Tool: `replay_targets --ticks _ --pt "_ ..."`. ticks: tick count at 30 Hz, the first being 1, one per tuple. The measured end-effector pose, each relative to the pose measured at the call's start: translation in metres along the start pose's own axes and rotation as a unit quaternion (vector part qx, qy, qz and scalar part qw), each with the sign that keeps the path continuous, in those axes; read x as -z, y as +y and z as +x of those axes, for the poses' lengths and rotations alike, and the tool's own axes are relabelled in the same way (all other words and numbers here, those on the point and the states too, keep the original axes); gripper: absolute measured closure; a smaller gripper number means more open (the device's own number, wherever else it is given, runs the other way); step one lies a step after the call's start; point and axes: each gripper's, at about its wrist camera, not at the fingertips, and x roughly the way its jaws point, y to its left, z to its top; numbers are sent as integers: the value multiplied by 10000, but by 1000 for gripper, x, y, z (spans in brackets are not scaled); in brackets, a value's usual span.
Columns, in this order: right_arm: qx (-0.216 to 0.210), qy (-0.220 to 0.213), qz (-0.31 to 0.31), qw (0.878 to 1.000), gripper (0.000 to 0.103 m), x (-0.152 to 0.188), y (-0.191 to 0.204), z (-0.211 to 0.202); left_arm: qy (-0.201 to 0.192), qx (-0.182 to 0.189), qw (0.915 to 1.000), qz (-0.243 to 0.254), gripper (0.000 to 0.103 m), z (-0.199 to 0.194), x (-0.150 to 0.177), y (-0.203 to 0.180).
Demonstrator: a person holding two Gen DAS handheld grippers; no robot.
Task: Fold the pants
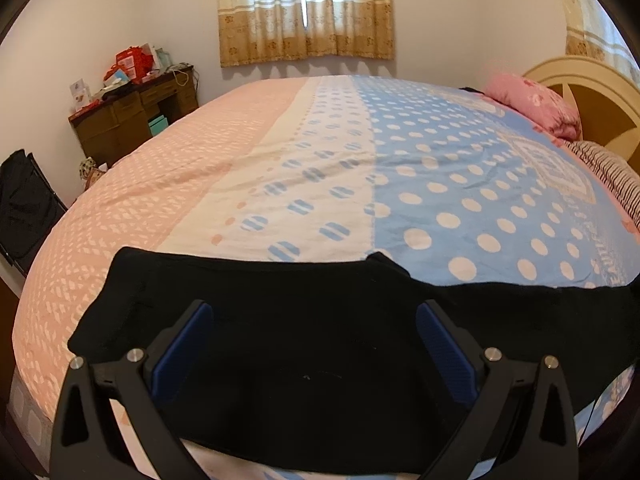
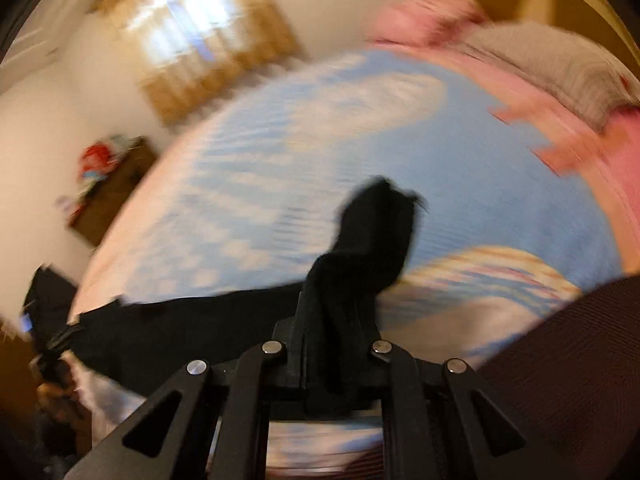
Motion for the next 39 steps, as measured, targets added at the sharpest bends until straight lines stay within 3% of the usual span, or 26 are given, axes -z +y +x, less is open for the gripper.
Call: replay_targets --ticks 3,8,13,17,19,21,25,27,30,33,34,35,38,39 --pt "-558 47 -529 9970 90 1 75 1 27 31 10000 -28 0 2 2 3" --pt "-815 248 -1500 9850 90 25 175 37 56 71 9999 -119 0 0 7 13" --pt "-463 496 -2360 9694 90 75 242 104 26 24 9997 -257 0 -3 7 31" --pt "-96 435 -2871 9569 89 117 266 132 39 -33 9992 -387 0 -1 9 44" --pt "392 266 -3207 9460 85 135 280 142 93 -42 9989 -465 0 3 11 50" --pt "722 118 -3344 9396 74 147 285 147 150 -31 9985 -522 0 6 12 52" --pt "1003 -131 -3538 9298 65 157 298 145 192 -10 9985 -510 0 9 14 53" --pt "565 -150 -3459 9364 47 157 303 134 195 6 9985 -505 0 9 15 52" --pt "-425 -111 -3308 9427 42 155 311 110 221 11 9985 -495 0 10 15 53" --pt "-2225 823 -2690 9335 42 153 306 88 198 -2 9987 -467 0 9 15 54" --pt "-2548 1000 -2477 9294 42 150 301 82 183 -15 9988 -459 0 8 15 55" --pt "-2774 1150 -2231 9274 44 147 293 76 166 -39 9989 -444 0 8 15 55" --pt "-2955 1384 -1568 9322 78 128 258 59 101 -153 9992 -350 0 8 15 55" --pt "-2827 1333 -1470 9385 78 123 250 56 97 -198 9993 -314 0 9 16 55"
